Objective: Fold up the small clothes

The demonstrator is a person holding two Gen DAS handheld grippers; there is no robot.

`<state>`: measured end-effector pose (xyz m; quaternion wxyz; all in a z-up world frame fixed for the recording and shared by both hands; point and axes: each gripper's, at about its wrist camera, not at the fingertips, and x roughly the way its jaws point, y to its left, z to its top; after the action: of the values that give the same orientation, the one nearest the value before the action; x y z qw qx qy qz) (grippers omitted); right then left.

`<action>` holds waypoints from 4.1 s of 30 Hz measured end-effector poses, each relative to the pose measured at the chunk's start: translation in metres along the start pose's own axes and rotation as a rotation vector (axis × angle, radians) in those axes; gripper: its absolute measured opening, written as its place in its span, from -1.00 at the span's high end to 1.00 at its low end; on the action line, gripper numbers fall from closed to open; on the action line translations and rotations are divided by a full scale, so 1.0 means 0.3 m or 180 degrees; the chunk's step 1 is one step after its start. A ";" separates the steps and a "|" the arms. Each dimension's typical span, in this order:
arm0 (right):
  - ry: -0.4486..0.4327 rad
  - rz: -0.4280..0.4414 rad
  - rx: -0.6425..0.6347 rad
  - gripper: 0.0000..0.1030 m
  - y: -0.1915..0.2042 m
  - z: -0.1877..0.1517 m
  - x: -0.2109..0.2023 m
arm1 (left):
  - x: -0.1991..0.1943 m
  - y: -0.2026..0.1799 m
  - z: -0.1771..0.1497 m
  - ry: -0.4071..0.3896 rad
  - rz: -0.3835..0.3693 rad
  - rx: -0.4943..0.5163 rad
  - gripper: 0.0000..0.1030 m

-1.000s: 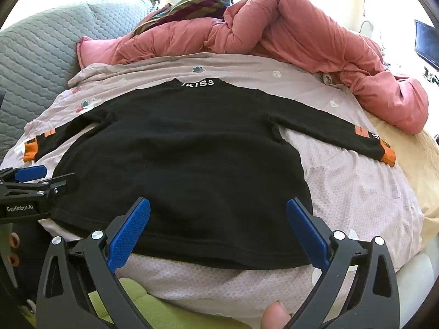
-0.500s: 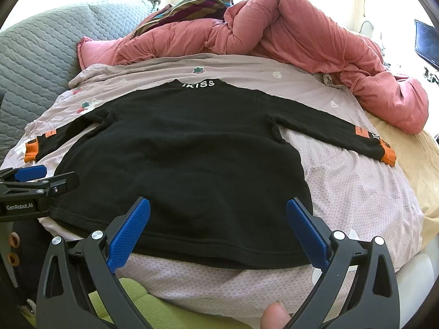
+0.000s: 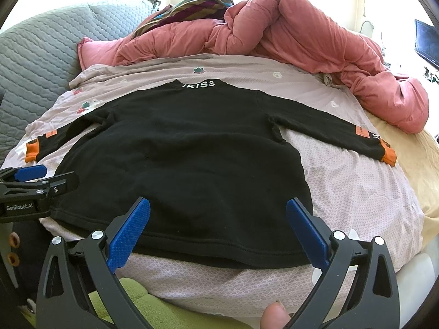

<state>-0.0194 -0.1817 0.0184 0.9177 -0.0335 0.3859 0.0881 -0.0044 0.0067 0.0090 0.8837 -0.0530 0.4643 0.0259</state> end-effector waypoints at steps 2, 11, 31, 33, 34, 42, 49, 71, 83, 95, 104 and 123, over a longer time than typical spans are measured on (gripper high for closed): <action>-0.0005 -0.0002 -0.0002 -0.92 -0.002 -0.001 -0.001 | -0.001 0.001 0.001 0.0003 0.0000 0.0001 -0.82; -0.0021 0.0007 -0.0007 -0.92 0.005 0.011 -0.007 | -0.007 0.002 0.008 0.0000 0.0008 0.0014 -0.82; 0.0006 -0.0040 0.0160 -0.92 -0.087 0.023 0.042 | 0.063 -0.072 0.052 0.0071 0.0009 0.0104 -0.82; 0.0002 -0.0071 0.0178 -0.92 -0.108 0.029 0.052 | 0.071 -0.085 0.052 0.0081 0.0000 0.0117 -0.82; 0.0001 -0.0074 0.0188 -0.92 -0.118 0.029 0.057 | 0.074 -0.092 0.053 0.0079 0.0011 0.0126 -0.82; 0.0006 -0.0144 0.0321 -0.92 -0.198 0.053 0.101 | 0.104 -0.128 0.084 0.0101 -0.0019 0.0171 -0.82; 0.0012 -0.0183 0.0458 -0.92 -0.273 0.086 0.136 | 0.131 -0.170 0.145 0.0123 -0.0017 0.0155 -0.82; -0.0025 -0.0752 0.1215 -0.92 -0.748 0.172 0.235 | 0.265 -0.343 0.342 0.0134 -0.0055 0.0315 -0.82; 0.0099 -0.1212 0.1587 -0.92 -1.045 0.210 0.289 | 0.333 -0.383 0.472 0.0101 -0.0138 0.0345 -0.82; 0.0255 -0.1017 0.1823 -0.91 -1.257 0.268 0.359 | 0.377 -0.382 0.580 -0.0004 -0.0035 0.0268 -0.82; 0.0525 -0.0874 0.1910 -0.37 -1.328 0.227 0.455 | 0.453 -0.361 0.601 0.0065 -0.0006 0.0187 -0.82; 0.0057 -0.0372 0.1366 0.59 -1.070 0.409 0.339 | 0.508 -0.242 0.560 -0.0020 -0.0207 0.0068 -0.82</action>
<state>0.1968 -0.4673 0.0296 0.9039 0.1395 0.4013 -0.0496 0.2264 -0.0462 -0.0169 0.8861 -0.0585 0.4598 -0.0076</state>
